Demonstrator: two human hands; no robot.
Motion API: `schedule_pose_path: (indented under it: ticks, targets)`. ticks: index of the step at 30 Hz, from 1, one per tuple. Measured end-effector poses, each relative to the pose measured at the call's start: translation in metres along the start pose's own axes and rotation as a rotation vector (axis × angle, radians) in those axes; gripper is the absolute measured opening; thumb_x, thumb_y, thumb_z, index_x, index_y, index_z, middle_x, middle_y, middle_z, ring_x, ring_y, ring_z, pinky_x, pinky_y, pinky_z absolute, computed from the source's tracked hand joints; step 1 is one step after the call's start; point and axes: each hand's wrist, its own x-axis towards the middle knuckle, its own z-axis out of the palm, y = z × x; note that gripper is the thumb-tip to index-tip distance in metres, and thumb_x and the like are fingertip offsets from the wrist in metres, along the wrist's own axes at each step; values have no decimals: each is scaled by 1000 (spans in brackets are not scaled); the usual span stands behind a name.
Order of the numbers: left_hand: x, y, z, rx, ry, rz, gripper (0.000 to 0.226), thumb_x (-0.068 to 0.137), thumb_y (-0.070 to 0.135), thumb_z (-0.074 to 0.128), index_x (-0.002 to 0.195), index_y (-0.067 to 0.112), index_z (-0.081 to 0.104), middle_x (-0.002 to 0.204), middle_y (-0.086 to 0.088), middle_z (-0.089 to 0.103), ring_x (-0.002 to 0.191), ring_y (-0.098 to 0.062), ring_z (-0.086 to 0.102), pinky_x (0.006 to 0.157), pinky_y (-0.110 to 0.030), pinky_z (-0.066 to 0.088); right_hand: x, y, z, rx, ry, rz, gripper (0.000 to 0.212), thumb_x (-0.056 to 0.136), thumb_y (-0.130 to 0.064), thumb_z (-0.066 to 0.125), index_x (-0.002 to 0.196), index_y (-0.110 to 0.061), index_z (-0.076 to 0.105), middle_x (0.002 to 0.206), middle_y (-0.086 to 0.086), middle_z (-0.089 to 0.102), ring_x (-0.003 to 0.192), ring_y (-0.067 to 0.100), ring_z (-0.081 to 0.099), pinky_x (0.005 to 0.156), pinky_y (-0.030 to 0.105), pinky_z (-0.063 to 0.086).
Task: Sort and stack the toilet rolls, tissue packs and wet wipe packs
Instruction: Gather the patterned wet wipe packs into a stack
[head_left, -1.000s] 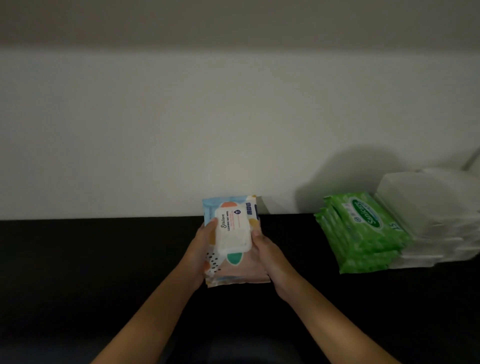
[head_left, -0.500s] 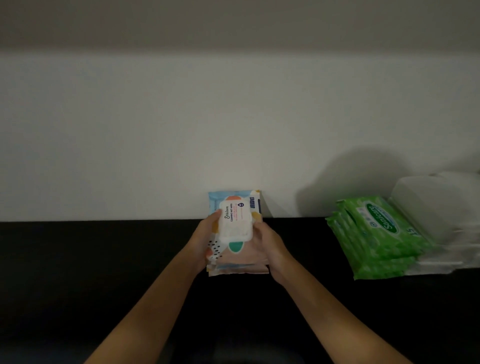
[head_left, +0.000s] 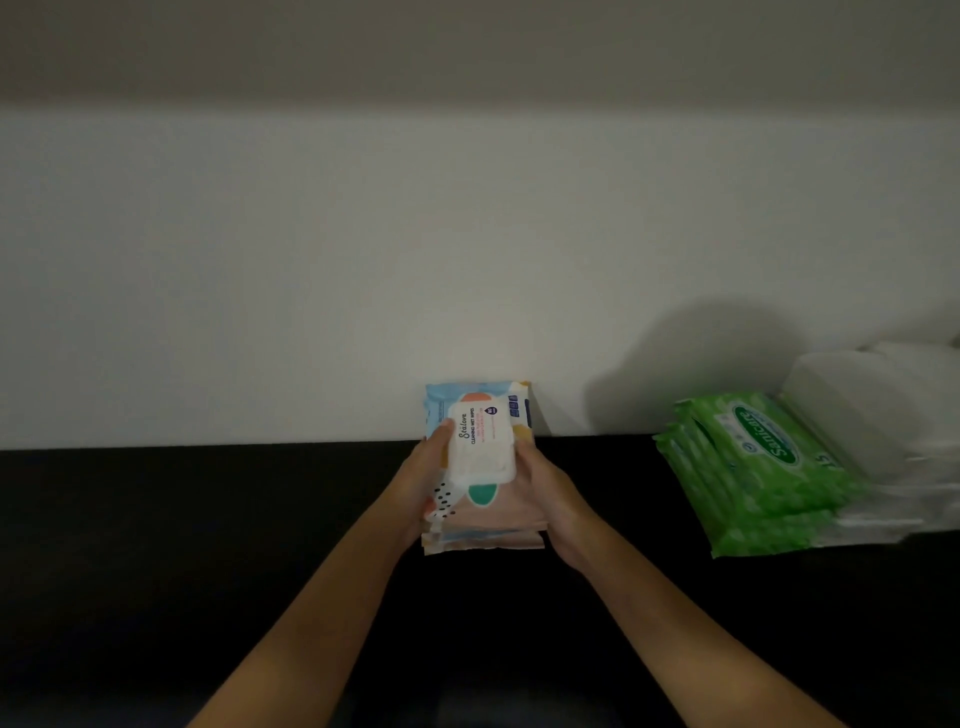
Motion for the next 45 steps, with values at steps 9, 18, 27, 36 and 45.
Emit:
schedule_pose_path:
  ticks: [9, 18, 27, 36, 45]
  targets:
    - [0, -10, -19, -105, -14, -47, 46, 93, 39, 45, 135, 19, 44, 129, -15, 57, 111, -31, 58, 88, -42, 49, 4, 13, 6, -85, -16, 45, 52, 95, -44, 36, 141, -19, 36, 134, 12, 53, 117, 27, 55, 103, 42, 43]
    - [2, -9, -42, -111, 29, -50, 32, 92, 40, 48, 116, 20, 54, 114, -14, 62, 95, -30, 63, 75, -39, 52, 3, 15, 28, -77, -46, 28, 52, 98, -42, 31, 143, -17, 31, 137, 12, 49, 121, 26, 52, 105, 40, 42]
    - [13, -2, -48, -106, 28, -17, 24, 91, 40, 49, 94, 21, 63, 92, -9, 71, 85, -26, 67, 71, -36, 53, 12, 13, 37, -32, -30, 27, 51, 98, -41, 32, 142, -17, 33, 137, 12, 49, 122, 26, 51, 106, 41, 40]
    - [7, 0, -45, -64, 42, 13, 24, 92, 40, 49, 97, 21, 62, 84, -7, 71, 78, -22, 66, 62, -32, 51, 11, 8, 37, 3, -30, 49, 49, 97, -40, 37, 140, -16, 38, 134, 13, 53, 118, 27, 55, 102, 40, 44]
    - [-25, 20, -62, -8, 184, 190, 65, 88, 47, 49, 143, 18, 31, 148, -14, 35, 136, -29, 34, 112, -44, 28, -47, -15, -1, -255, 95, -115, 49, 90, -39, 50, 132, -12, 45, 134, 4, 49, 116, 17, 48, 95, 26, 36]
